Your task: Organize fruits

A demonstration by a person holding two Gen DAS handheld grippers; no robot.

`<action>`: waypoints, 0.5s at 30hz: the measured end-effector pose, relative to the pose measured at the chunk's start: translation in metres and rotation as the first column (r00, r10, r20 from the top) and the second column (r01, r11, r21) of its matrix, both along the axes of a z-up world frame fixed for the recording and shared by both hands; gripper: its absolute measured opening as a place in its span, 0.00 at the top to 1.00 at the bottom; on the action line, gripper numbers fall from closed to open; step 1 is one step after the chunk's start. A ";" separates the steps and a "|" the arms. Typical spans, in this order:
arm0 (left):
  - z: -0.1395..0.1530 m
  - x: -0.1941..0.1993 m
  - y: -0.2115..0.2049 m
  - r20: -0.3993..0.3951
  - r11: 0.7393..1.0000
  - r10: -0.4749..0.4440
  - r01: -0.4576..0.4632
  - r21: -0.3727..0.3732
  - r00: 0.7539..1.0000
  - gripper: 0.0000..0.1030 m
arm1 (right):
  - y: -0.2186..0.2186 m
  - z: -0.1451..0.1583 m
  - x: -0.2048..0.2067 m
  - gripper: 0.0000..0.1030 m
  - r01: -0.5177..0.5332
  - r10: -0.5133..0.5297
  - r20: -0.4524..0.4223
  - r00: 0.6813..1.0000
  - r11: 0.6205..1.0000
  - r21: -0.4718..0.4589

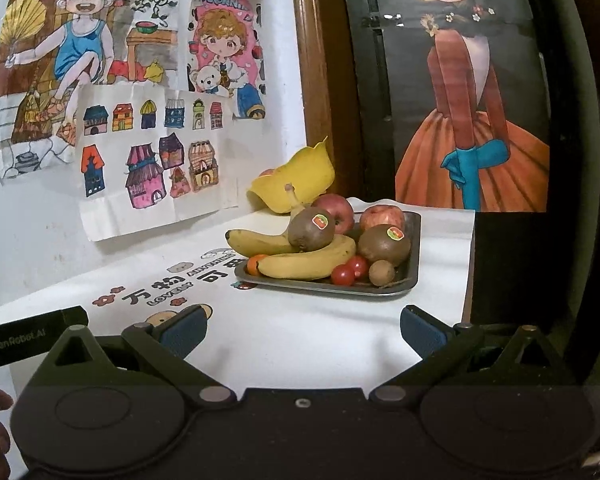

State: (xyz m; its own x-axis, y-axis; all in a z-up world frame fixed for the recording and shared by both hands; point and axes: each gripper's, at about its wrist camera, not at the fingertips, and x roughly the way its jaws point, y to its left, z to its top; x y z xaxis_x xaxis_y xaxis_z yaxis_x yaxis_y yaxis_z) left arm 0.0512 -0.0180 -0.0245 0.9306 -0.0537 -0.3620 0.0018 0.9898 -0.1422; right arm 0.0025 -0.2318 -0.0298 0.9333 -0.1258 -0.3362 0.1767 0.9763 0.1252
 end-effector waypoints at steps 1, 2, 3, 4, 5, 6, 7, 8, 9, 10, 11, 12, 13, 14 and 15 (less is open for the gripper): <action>0.000 0.000 0.000 0.000 1.000 0.000 0.000 0.000 1.000 0.00 | -0.001 0.000 0.000 0.01 -0.002 0.002 0.000 1.000 1.000 0.006; 0.000 0.000 -0.001 0.000 1.000 -0.002 0.002 0.001 1.000 0.00 | -0.001 0.000 0.000 0.01 -0.003 0.003 0.000 1.000 1.000 0.010; 0.000 -0.001 0.000 0.000 1.000 -0.003 0.003 0.002 1.000 0.00 | -0.001 0.000 0.000 0.01 -0.003 0.003 -0.001 1.000 1.000 0.011; 0.000 0.000 -0.001 0.000 1.000 -0.005 0.005 0.003 1.000 0.00 | -0.001 0.000 0.000 0.01 -0.004 0.004 -0.002 1.000 1.000 0.012; 0.000 0.000 0.000 0.000 1.000 -0.005 0.005 0.003 1.000 0.00 | -0.002 0.000 0.000 0.01 -0.004 0.004 -0.002 1.000 1.000 0.010; 0.000 -0.001 -0.001 0.000 1.000 -0.006 0.006 0.004 1.000 0.00 | -0.002 0.000 0.000 0.01 -0.005 0.005 -0.003 1.000 1.000 0.010; 0.000 -0.001 -0.001 0.000 1.000 -0.005 0.005 0.003 1.000 0.00 | -0.001 0.000 0.000 0.01 -0.005 0.005 -0.003 1.000 1.000 0.010; 0.000 -0.001 -0.001 0.001 1.000 -0.005 0.005 0.002 1.000 0.00 | -0.001 0.000 0.000 0.01 -0.004 0.004 -0.002 1.000 1.000 0.009; 0.000 -0.001 -0.001 0.002 1.000 -0.005 0.005 0.003 1.000 0.00 | -0.001 0.000 0.000 0.01 -0.004 0.004 -0.003 1.000 1.000 0.010; 0.000 -0.001 -0.001 0.001 1.000 -0.004 0.004 0.003 1.000 0.00 | -0.002 0.000 0.000 0.01 -0.004 0.004 -0.002 1.000 1.000 0.010; 0.000 -0.001 -0.001 0.001 1.000 -0.004 0.004 0.002 1.000 0.00 | -0.001 0.000 0.000 0.01 -0.004 0.004 -0.003 1.000 1.000 0.010; 0.000 -0.001 -0.001 0.001 1.000 -0.005 0.005 0.003 1.000 0.00 | -0.001 0.000 0.000 0.01 -0.005 0.005 -0.003 1.000 1.000 0.010; 0.000 -0.001 -0.001 0.001 1.000 -0.005 0.005 0.003 1.000 0.00 | -0.002 0.000 0.000 0.01 -0.005 0.005 -0.003 1.000 1.000 0.010; 0.000 -0.001 -0.001 0.000 1.000 -0.005 0.005 0.003 1.000 0.00 | -0.002 0.000 0.000 0.01 -0.004 0.004 -0.003 1.000 1.000 0.010; 0.000 -0.001 -0.001 0.001 1.000 -0.005 0.005 0.003 1.000 0.00 | -0.002 0.000 0.000 0.01 -0.004 0.004 -0.003 1.000 1.000 0.010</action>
State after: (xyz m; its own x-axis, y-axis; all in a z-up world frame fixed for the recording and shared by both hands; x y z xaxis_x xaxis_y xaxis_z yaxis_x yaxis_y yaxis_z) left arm 0.0501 -0.0189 -0.0244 0.9306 -0.0573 -0.3616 0.0068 0.9902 -0.1393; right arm 0.0024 -0.2334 -0.0299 0.9329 -0.1183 -0.3402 0.1729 0.9757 0.1348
